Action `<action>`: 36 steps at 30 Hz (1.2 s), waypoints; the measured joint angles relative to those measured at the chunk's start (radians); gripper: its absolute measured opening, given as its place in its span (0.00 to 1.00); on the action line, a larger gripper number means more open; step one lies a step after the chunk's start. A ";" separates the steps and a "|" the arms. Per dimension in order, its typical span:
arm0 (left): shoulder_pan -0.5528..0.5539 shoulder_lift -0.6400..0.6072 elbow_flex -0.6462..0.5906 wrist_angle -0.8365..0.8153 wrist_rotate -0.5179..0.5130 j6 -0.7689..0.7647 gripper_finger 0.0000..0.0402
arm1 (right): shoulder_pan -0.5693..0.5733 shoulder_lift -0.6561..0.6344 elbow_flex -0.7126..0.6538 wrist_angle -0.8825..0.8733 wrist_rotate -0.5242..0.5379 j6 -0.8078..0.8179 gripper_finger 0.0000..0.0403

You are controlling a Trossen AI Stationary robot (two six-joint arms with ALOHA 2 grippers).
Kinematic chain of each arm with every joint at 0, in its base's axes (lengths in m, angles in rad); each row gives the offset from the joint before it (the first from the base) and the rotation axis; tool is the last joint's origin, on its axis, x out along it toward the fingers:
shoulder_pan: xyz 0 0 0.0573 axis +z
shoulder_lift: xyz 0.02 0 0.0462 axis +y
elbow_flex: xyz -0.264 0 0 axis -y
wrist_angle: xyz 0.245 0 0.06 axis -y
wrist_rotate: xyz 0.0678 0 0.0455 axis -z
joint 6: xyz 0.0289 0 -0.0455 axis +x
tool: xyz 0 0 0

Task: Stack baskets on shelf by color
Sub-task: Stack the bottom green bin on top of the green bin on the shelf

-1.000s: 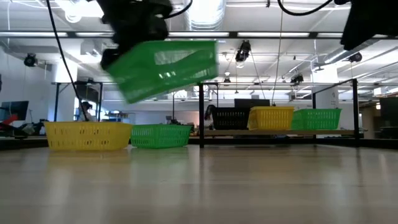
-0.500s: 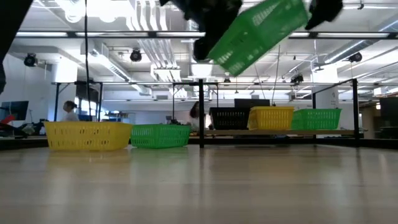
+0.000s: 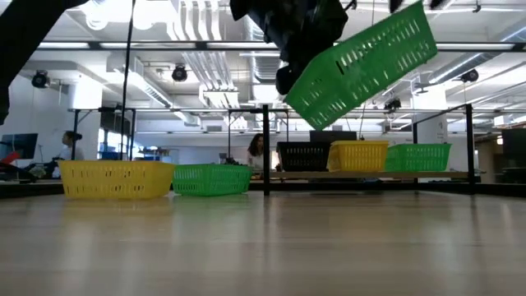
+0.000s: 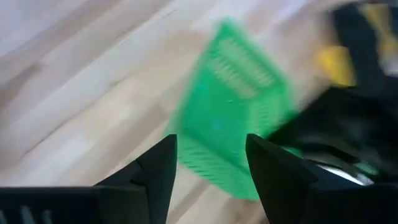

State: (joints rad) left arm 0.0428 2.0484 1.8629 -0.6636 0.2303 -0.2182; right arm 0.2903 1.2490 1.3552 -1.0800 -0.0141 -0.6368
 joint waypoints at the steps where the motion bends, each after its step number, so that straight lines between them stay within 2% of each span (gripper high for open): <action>1: -0.001 0.000 -0.008 -0.001 0.000 0.000 0.00 | 0.000 0.021 0.000 -0.021 -0.012 -0.033 0.45; 10: -0.013 0.001 -0.035 -0.011 -0.003 0.046 0.00 | -0.001 0.168 -0.001 -0.058 0.023 -0.220 0.37; 15: -0.011 0.001 -0.035 -0.011 -0.004 0.067 0.00 | -0.001 0.220 -0.001 -0.058 0.077 -0.231 0.24; 21: -0.011 0.001 -0.033 0.010 -0.004 0.132 0.01 | 0.010 0.220 -0.002 -0.049 0.046 -0.234 0.04; 24: -0.012 0.000 -0.033 0.038 0.001 0.186 0.08 | 0.018 0.207 -0.002 -0.033 -0.016 -0.184 0.03; 32: 0.023 -0.026 0.009 0.062 0.002 0.240 0.41 | 0.039 0.208 -0.007 0.006 -0.166 0.042 0.03; 36: 0.028 -0.061 0.014 0.041 -0.139 0.251 0.51 | 0.046 0.195 -0.008 0.016 -0.172 0.210 0.02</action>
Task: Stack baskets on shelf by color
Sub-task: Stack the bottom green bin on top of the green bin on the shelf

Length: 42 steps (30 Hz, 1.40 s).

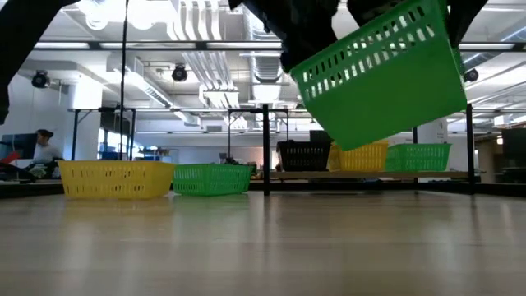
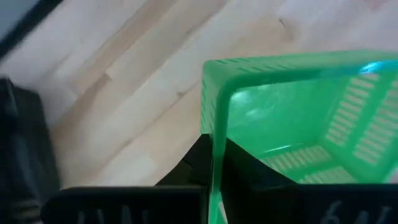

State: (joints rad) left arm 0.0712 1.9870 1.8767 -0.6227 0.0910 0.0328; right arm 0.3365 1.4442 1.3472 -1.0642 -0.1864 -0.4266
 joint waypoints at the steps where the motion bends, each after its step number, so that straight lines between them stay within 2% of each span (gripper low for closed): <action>1: -0.001 -0.016 -0.002 -0.015 -0.032 0.000 0.52 | -0.001 -0.009 0.000 -0.013 0.000 0.058 0.02; 7: -0.012 -0.122 -0.042 -0.167 -0.234 -0.078 0.53 | -0.006 -0.126 0.000 -0.130 0.038 0.274 0.02; 10: -0.021 -0.173 -0.096 -0.239 -0.262 -0.163 0.53 | -0.044 -0.224 0.000 -0.233 0.167 0.364 0.02; 14: -0.054 -0.255 -0.240 -0.188 -0.263 -0.271 0.53 | -0.172 -0.343 0.000 -0.308 0.333 0.414 0.02; 17: -0.093 -0.311 -0.376 -0.081 -0.264 -0.333 0.53 | -0.337 -0.393 0.005 -0.309 0.397 0.347 0.02; 20: -0.133 -0.366 -0.497 0.026 -0.261 -0.403 0.53 | -0.543 -0.391 0.006 -0.321 0.402 0.201 0.02; 24: -0.171 -0.424 -0.607 0.125 -0.261 -0.493 0.53 | -0.809 -0.318 0.005 -0.321 0.349 -0.020 0.02; 27: -0.187 -0.451 -0.658 0.155 -0.260 -0.548 0.53 | -0.949 -0.242 0.005 -0.321 0.290 -0.112 0.02; 33: -0.207 -0.470 -0.679 0.175 -0.262 -0.604 0.53 | -1.083 -0.134 0.002 -0.352 0.285 -0.178 0.02; 42: -0.218 -0.472 -0.690 0.171 -0.263 -0.629 0.53 | -1.104 -0.076 -0.052 -0.342 0.292 -0.283 0.02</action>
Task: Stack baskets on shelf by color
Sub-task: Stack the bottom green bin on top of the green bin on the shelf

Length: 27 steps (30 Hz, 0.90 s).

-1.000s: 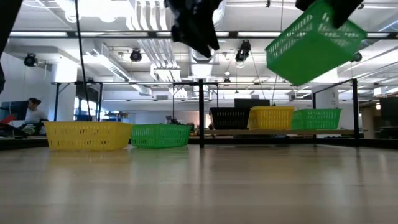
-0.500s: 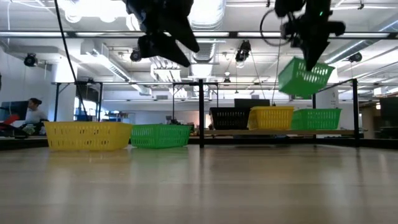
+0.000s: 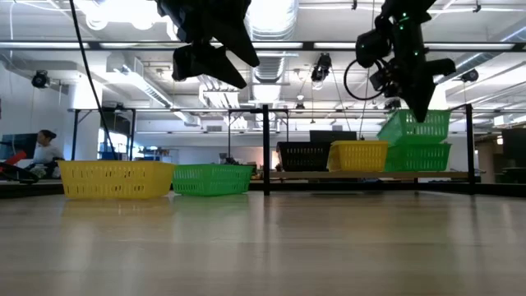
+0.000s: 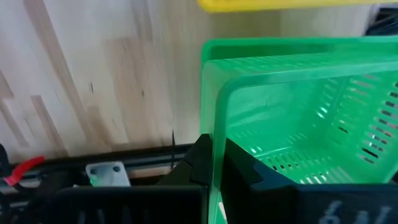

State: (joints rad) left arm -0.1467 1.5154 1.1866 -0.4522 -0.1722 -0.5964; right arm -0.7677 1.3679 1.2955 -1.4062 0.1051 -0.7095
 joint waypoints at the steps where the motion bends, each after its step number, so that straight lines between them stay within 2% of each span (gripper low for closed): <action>1: -0.001 0.000 0.000 0.000 0.000 0.000 0.53 | 0.000 0.003 -0.008 0.003 0.000 -0.008 0.02; 12: -0.018 -0.009 -0.002 0.000 -0.001 -0.003 0.53 | 0.001 0.001 -0.059 0.110 0.000 -0.041 0.04; 21: -0.018 -0.010 -0.002 -0.001 -0.001 -0.003 0.53 | 0.001 0.001 -0.065 0.111 0.003 -0.075 0.24; 27: -0.019 -0.010 -0.002 -0.001 0.002 -0.003 0.53 | 0.001 0.001 -0.045 0.093 0.003 0.027 0.35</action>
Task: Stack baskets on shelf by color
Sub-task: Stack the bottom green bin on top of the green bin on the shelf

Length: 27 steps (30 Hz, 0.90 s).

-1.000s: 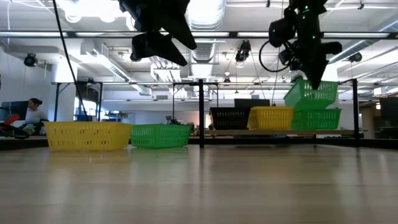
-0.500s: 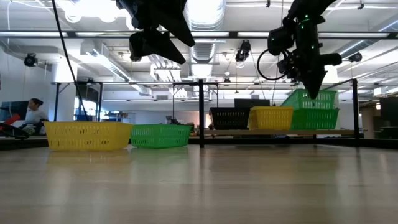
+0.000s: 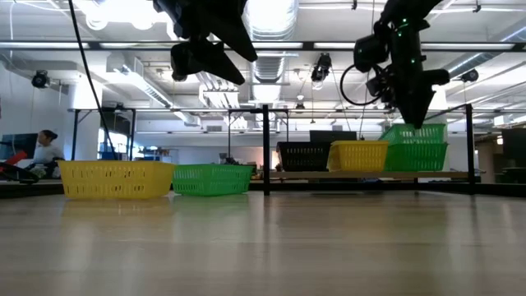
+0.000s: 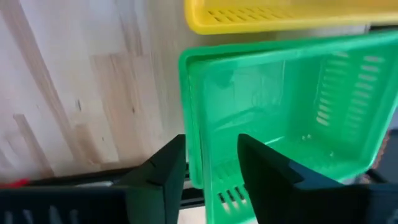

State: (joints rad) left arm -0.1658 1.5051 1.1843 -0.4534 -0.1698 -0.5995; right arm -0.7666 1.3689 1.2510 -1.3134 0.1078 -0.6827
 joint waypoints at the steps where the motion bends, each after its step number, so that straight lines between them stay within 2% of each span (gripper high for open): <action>1: -0.001 0.000 0.000 0.000 0.001 -0.001 0.53 | 0.000 0.000 0.007 -0.010 0.000 0.022 0.36; 7: -0.005 0.000 0.000 -0.003 0.004 -0.024 0.53 | 0.000 -0.019 0.057 -0.077 -0.036 0.081 0.36; 12: -0.006 0.000 0.000 -0.007 0.007 -0.033 0.53 | 0.000 -0.092 0.066 -0.047 -0.094 0.111 0.32; 17: -0.005 0.000 0.000 -0.012 0.007 -0.049 0.53 | 0.001 -0.179 0.038 0.081 -0.245 0.284 0.28; 23: -0.005 -0.001 0.000 -0.009 0.007 -0.049 0.53 | -0.016 -0.231 -0.004 0.179 -0.088 0.392 0.17; 27: -0.005 -0.001 0.000 -0.004 0.007 -0.050 0.53 | -0.051 -0.215 -0.048 0.173 -0.128 0.438 0.04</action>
State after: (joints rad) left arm -0.1711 1.5043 1.1843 -0.4578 -0.1623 -0.6498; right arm -0.8178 1.1535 1.2027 -1.1406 -0.0198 -0.2450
